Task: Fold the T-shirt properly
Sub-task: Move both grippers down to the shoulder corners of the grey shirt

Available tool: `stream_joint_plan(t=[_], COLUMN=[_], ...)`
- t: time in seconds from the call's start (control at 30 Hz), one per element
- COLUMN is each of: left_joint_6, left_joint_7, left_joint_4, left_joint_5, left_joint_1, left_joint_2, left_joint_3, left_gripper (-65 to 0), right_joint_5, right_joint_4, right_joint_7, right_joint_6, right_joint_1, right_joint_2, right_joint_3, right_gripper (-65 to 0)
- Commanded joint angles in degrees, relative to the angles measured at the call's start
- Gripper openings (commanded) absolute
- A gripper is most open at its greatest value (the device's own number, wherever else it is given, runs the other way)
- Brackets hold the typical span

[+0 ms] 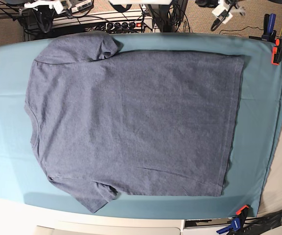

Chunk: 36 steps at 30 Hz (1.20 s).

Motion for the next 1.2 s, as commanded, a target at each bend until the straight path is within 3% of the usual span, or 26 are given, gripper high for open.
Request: stream_joint_plan(t=[0.0,0.23,0.4,0.57,0.73,0.87,1.0,1.17], left_joint_6=[-0.7,-0.7,-0.7,-0.7,-0.7,1.4,5.4,8.1], left_joint_7=[-1.0,-2.6,-8.5,-11.5,-15.0,-16.6,-16.7,-17.8], left_joint_4=[2.0,4.0,4.0,4.0,4.0,4.0,4.0,4.0], left_joint_5=[-0.2,3.1,13.6,20.4,29.7,36.9,43.5,48.0], left_joint_1=[0.1,-7.0,-11.8,-14.6,-15.0,-14.9,-14.7,-14.7], left_joint_2=[-0.2,-0.1,-0.2,-0.5,-4.3,-8.5,-13.3,-16.6], left_joint_3=[-0.1,-0.1,-0.1,-0.1,-0.1,-0.1,-0.1,-0.1], left_gripper=[-60.9,-60.9,-60.7,-56.0,-54.4,-54.3,-53.7,-53.7], right_joint_5=[-2.1,-16.3,-21.4,-22.9,-21.3,-26.7,-27.7,-27.0], right_joint_4=[1.0,1.0,0.9,0.9,0.9,0.9,0.9,0.9], right_joint_7=[0.4,2.6,2.7,3.9,-6.2,-9.0,-8.8,-8.5], right_joint_6=[-1.4,-4.0,-3.9,-3.7,-0.3,0.0,-0.1,0.0], right_joint_1=[-1.0,0.5,3.0,4.5,4.5,3.5,2.7,0.8], right_joint_2=[1.2,3.5,3.7,5.8,13.5,18.2,20.4,20.7], right_joint_3=[0.3,0.2,0.2,0.1,-3.4,-4.4,-4.4,-4.4], right_gripper=[-62.1,-62.1,-62.1,-62.1,-62.1,-62.1,-62.1,-62.1])
